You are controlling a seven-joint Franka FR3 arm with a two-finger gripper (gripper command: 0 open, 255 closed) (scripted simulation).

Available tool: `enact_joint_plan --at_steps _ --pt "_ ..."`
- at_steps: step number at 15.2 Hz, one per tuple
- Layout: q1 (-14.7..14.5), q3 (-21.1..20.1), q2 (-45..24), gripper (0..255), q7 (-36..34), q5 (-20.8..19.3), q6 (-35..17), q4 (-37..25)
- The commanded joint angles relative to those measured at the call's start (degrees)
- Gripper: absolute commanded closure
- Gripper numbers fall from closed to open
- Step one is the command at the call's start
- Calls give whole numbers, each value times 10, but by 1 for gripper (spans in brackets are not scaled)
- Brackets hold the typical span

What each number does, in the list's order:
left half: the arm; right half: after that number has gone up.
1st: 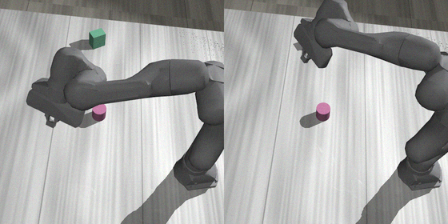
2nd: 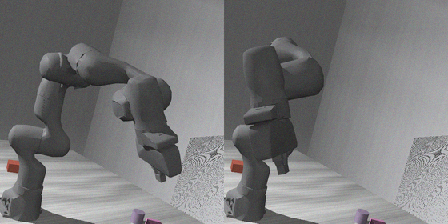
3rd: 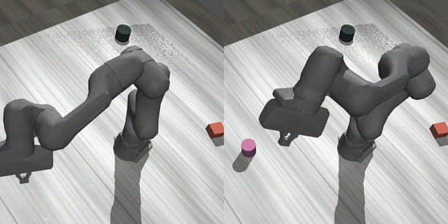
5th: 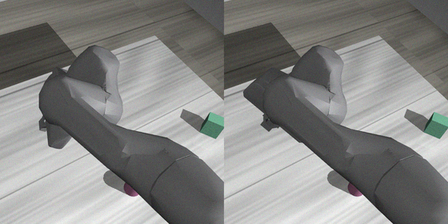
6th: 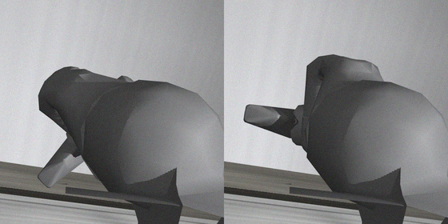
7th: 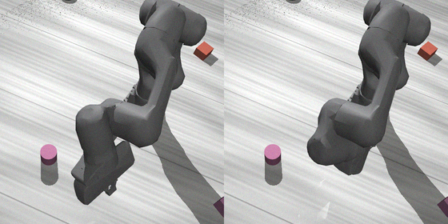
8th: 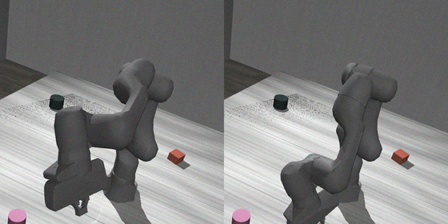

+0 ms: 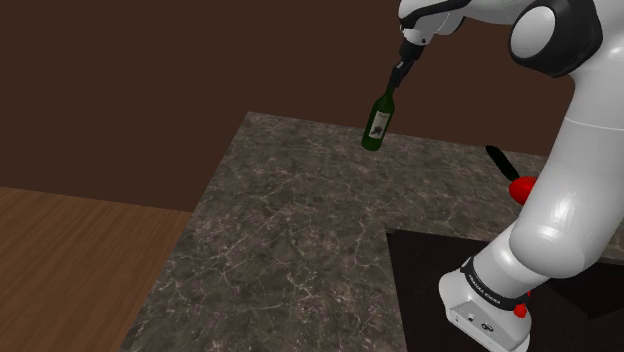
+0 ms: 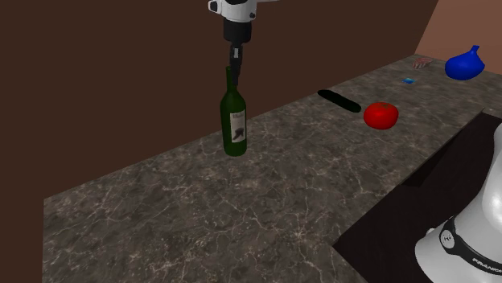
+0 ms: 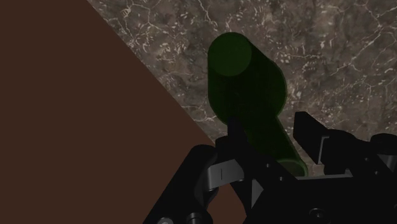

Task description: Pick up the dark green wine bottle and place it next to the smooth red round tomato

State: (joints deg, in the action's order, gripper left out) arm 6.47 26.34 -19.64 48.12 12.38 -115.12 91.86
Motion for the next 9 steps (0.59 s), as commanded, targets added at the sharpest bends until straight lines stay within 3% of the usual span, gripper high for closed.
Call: enact_joint_plan --at_steps 1,9 --pt "0 0 0 255 0 0 0 0" --pt "1 2 5 255 -4 -4 28 -24"
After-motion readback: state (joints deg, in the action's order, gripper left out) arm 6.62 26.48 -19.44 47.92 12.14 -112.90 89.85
